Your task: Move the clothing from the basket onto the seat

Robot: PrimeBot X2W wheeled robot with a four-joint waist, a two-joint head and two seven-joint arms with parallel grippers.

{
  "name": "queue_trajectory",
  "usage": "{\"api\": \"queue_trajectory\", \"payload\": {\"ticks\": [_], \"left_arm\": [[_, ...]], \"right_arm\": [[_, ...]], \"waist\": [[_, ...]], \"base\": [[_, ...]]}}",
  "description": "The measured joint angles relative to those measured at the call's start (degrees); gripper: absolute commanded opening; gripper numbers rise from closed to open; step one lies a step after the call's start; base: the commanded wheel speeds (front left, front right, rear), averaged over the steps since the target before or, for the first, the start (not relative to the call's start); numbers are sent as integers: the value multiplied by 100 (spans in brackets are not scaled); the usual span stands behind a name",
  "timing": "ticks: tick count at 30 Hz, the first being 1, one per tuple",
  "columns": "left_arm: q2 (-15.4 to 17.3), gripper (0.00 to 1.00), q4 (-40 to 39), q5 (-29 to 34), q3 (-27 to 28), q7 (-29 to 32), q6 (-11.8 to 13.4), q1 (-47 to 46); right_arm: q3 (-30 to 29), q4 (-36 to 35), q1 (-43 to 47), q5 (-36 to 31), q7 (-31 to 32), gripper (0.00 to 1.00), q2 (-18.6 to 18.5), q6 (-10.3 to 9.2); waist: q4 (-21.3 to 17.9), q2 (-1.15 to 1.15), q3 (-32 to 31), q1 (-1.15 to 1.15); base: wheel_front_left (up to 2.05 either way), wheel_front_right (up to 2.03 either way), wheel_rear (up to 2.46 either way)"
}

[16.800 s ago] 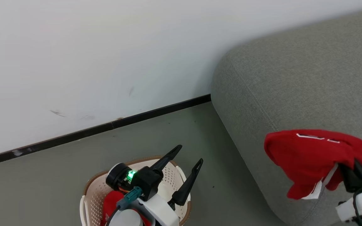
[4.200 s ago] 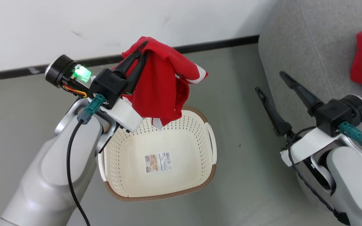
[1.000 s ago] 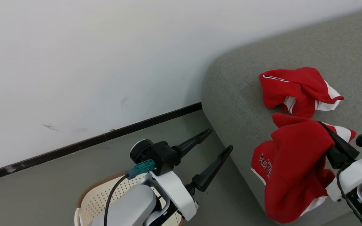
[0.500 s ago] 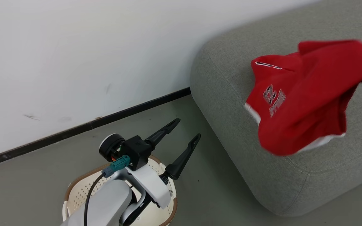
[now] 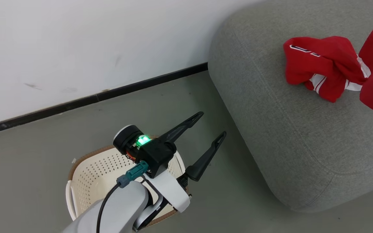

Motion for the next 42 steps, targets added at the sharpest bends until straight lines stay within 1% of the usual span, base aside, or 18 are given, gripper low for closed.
{"api": "queue_trajectory", "payload": {"ticks": [7,11,14,17,23,26,33,38,42], "left_arm": [[-23,100,-296,147,-109,96,0,-242],[-23,100,-419,261,-137,156,0,-375],[-29,100,-493,292,-154,201,0,-492],[-45,100,-539,322,-191,264,-1,-576],[-80,100,-603,365,-263,326,-9,-714],[-89,100,-632,401,-281,346,-27,-808],[-103,100,-644,446,-313,347,-91,-985],[-131,100,-643,555,-313,345,-118,-1100],[-133,100,-632,588,-309,343,-154,-1172]], "right_arm": [[-408,637,-273,-213,-101,0,-225,0],[-659,770,-577,-398,-307,0,-341,0],[-703,810,-790,-494,-419,0,-382,0],[-658,921,-832,-553,-508,0,-304,0],[-303,1288,-687,-759,-627,0,121,0],[-229,1506,-494,-798,-671,0,253,0],[-397,1954,-361,-857,-817,0,254,0],[-336,2112,-263,-854,-871,0,325,0],[-291,2117,-259,-842,-1029,0,372,0]], "waist": [[226,0,368,0],[353,0,572,0],[441,0,721,0],[522,0,869,0],[665,0,1161,0],[726,0,1300,0],[839,0,1589,0],[890,0,1759,0],[902,0,1872,0]], "base": [[0,0,0],[0,0,0],[0,0,0],[0,0,0],[0,0,0],[0,0,0],[0,0,0],[0,0,0],[0,0,0]]}}
